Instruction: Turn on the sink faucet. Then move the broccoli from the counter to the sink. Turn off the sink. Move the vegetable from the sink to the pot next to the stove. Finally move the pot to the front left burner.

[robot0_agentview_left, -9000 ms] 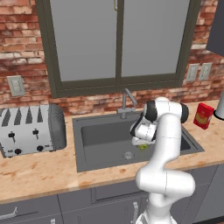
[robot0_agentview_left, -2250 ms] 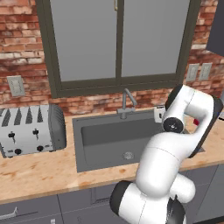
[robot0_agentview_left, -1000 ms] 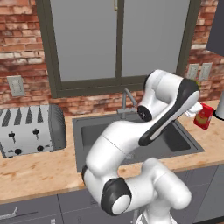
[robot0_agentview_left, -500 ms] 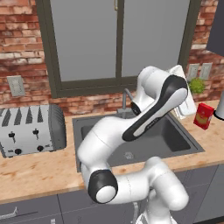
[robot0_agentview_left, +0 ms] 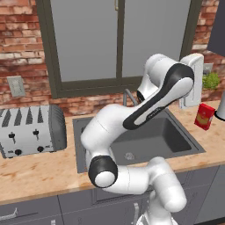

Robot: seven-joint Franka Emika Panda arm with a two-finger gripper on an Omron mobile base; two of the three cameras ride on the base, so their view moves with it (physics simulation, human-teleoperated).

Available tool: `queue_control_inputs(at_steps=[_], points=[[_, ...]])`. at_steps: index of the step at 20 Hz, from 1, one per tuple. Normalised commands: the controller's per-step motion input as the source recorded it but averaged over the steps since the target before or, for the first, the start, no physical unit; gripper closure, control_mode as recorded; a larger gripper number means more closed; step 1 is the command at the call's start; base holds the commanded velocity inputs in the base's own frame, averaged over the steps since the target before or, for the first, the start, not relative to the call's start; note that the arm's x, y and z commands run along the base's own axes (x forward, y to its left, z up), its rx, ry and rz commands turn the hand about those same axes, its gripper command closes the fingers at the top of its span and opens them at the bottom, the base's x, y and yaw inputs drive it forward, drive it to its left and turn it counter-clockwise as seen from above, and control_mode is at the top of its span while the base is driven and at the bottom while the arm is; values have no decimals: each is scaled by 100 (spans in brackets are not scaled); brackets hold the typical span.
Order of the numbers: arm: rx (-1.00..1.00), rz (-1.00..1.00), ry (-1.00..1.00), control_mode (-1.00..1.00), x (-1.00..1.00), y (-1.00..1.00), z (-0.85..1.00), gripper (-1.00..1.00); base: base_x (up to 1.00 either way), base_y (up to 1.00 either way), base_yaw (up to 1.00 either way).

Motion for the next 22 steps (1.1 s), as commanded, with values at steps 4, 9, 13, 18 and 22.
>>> queue_control_inputs(at_steps=[4, 9, 13, 18, 22], points=[[3, -5, -9, -100, -23, 0, 3, 100, 0, 0, 0], [0, 0, 0, -100, 0, 0, 0, 100, 0, 0, 0], [0, 0, -2, -100, -8, 0, 0, 100, 0, 0, 0], [0, -6, -8, 100, -35, 0, 0, 100, -12, 0, -3], [0, 0, 0, 100, 0, 0, 0, 100, -71, -6, -22]])
